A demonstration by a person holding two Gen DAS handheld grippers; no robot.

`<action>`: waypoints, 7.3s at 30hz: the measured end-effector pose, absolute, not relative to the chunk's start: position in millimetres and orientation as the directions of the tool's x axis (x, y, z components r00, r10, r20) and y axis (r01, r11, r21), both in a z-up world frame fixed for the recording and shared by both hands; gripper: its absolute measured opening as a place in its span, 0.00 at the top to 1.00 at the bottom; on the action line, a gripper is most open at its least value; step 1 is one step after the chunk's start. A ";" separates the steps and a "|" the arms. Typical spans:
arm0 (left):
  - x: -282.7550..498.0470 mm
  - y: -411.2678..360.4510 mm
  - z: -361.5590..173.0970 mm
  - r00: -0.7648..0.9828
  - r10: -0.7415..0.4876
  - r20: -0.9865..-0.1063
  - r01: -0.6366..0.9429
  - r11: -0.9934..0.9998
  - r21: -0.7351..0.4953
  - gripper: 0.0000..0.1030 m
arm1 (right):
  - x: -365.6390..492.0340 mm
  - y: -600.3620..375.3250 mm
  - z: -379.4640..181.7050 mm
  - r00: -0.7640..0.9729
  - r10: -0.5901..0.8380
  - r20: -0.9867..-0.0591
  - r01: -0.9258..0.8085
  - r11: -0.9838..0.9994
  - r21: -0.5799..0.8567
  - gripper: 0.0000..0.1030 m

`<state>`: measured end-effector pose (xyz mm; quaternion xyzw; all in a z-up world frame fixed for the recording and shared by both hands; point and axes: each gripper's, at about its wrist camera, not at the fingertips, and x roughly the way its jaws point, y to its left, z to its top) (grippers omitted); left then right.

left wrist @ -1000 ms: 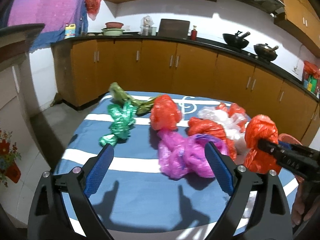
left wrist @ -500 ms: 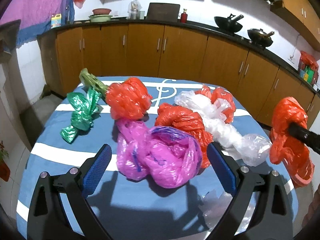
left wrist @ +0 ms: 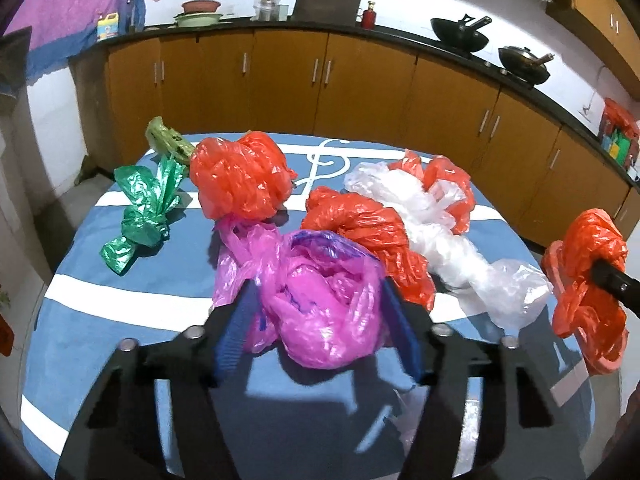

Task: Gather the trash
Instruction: 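Grasp the pink plastic bag with the left gripper while the right gripper holds the red bag, then carry the pink bag and red bag toward the red basket with both grippers, then open both grippers over the red basket to drop the bags, then move both grippers back over the bags on the table, then grasp the small clear plastic bag with the right gripper, then grasp the long red plastic bag with the left gripper while the right gripper holds the clear bag, then lift and carry the red bag and clear bag over the red basket with both grippers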

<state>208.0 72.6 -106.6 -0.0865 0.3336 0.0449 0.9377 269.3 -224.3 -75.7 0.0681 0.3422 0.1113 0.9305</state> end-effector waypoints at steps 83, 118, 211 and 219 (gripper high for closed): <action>220.4 -200.1 -44.1 0.725 -0.456 -0.516 0.460 0.879 -0.130 0.78 | 220.3 -463.0 -71.7 0.821 -0.055 -0.568 0.199 0.961 0.194 0.64; 256.5 -197.9 -55.7 0.711 -0.440 -0.549 0.417 0.892 -0.175 0.49 | 233.3 -483.1 -68.5 0.834 -0.094 -0.544 0.220 0.961 0.170 0.45; 290.3 131.6 -112.2 0.719 0.146 -0.680 -0.248 0.967 -0.055 0.43 | 243.4 -179.6 -87.2 0.694 0.325 -0.643 -0.320 0.939 0.129 0.79; 281.5 131.6 -108.9 0.735 0.115 -0.669 -0.222 0.972 -0.076 0.82 | 243.2 -181.2 -86.4 0.693 0.327 -0.643 -0.317 0.939 0.136 0.79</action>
